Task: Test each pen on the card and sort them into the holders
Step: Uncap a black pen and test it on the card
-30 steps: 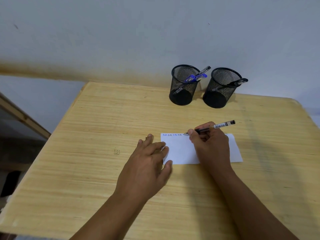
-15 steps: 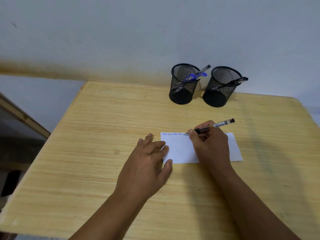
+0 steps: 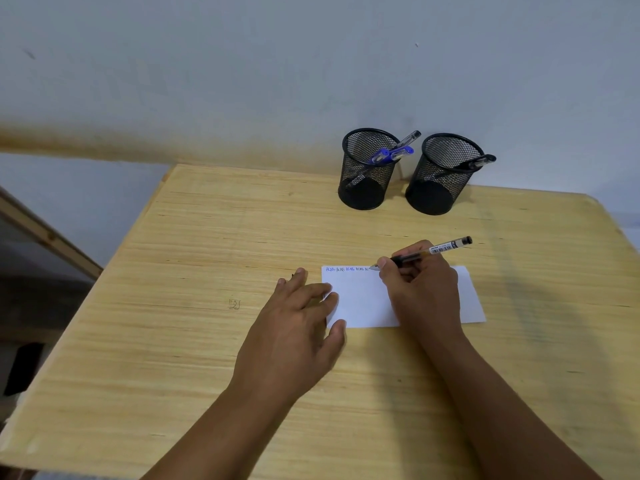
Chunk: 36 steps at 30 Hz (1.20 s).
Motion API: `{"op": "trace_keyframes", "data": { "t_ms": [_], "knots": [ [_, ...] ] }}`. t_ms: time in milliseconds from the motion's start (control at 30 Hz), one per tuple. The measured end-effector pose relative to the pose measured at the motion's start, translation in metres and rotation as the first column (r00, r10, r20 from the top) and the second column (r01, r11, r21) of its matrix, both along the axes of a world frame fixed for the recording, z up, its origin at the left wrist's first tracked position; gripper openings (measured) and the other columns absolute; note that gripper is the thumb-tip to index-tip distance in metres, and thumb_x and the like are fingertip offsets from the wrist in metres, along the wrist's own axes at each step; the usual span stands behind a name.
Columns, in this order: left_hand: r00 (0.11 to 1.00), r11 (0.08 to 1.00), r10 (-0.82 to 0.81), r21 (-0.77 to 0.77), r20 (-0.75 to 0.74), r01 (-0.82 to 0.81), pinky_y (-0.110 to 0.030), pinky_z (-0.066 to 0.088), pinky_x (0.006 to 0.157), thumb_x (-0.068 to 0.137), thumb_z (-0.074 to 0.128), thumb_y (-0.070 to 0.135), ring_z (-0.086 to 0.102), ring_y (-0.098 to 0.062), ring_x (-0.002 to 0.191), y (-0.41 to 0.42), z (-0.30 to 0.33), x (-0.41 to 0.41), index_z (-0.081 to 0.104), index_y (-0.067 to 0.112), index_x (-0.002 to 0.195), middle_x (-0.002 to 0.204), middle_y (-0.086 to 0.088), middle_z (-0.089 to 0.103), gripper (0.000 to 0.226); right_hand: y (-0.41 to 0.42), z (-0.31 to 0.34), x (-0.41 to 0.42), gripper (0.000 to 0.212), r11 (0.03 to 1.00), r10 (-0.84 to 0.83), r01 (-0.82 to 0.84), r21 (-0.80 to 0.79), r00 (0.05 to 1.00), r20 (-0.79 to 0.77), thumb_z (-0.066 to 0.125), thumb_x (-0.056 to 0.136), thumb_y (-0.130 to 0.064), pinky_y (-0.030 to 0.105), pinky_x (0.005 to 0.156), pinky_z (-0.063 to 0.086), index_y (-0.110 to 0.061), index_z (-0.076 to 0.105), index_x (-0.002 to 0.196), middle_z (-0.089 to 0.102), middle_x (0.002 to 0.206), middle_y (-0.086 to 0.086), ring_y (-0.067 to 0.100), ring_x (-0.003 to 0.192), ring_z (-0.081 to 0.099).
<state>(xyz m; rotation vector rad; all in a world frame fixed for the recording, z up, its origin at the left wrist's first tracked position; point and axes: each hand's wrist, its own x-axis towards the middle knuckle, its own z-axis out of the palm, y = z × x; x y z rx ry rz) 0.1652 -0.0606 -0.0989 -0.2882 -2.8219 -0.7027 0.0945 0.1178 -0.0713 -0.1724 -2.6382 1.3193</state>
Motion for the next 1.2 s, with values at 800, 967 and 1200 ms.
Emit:
{"op": "trace_keyframes", "data": {
  "t_ms": [800,967,1200],
  "knots": [
    [1.0,1.0,0.002,-0.003,0.007,-0.002,-0.039,0.023,0.113,0.088,0.052,0.043,0.043,-0.026,0.137,0.0007,0.0007,-0.0003,0.071,0.021,0.11,0.122,0.006,0.066,0.037,0.0007,-0.0012,-0.0015,0.011,1.0,-0.005,0.005,-0.011,1.0,0.028,0.07,0.088,-0.024,0.019,0.063,0.051,-0.02,0.063,0.08,0.064,0.064,-0.015,-0.001,0.065,0.065],
    [1.0,1.0,-0.003,0.009,0.006,0.003,-0.039,0.024,0.113,0.088,0.052,0.043,0.043,-0.026,0.137,-0.0003,-0.0005,-0.0004,0.071,0.021,0.111,0.122,0.006,0.066,0.037,0.0007,-0.0035,-0.0026,0.011,0.998,-0.012,0.013,-0.057,1.0,0.019,0.07,0.087,-0.024,0.019,0.062,0.048,-0.015,0.064,0.083,0.066,0.062,-0.015,-0.005,0.065,0.066],
    [1.0,1.0,0.004,0.0,0.007,-0.004,-0.038,0.024,0.113,0.088,0.052,0.044,0.043,-0.025,0.137,0.0001,-0.0004,-0.0002,0.071,0.021,0.113,0.123,0.006,0.066,0.039,0.0027,-0.0016,-0.0013,0.012,1.0,0.011,-0.011,-0.012,1.0,0.01,0.07,0.088,-0.023,0.015,0.059,0.045,-0.016,0.064,0.081,0.064,0.063,-0.015,-0.002,0.062,0.064]
  ]
}}
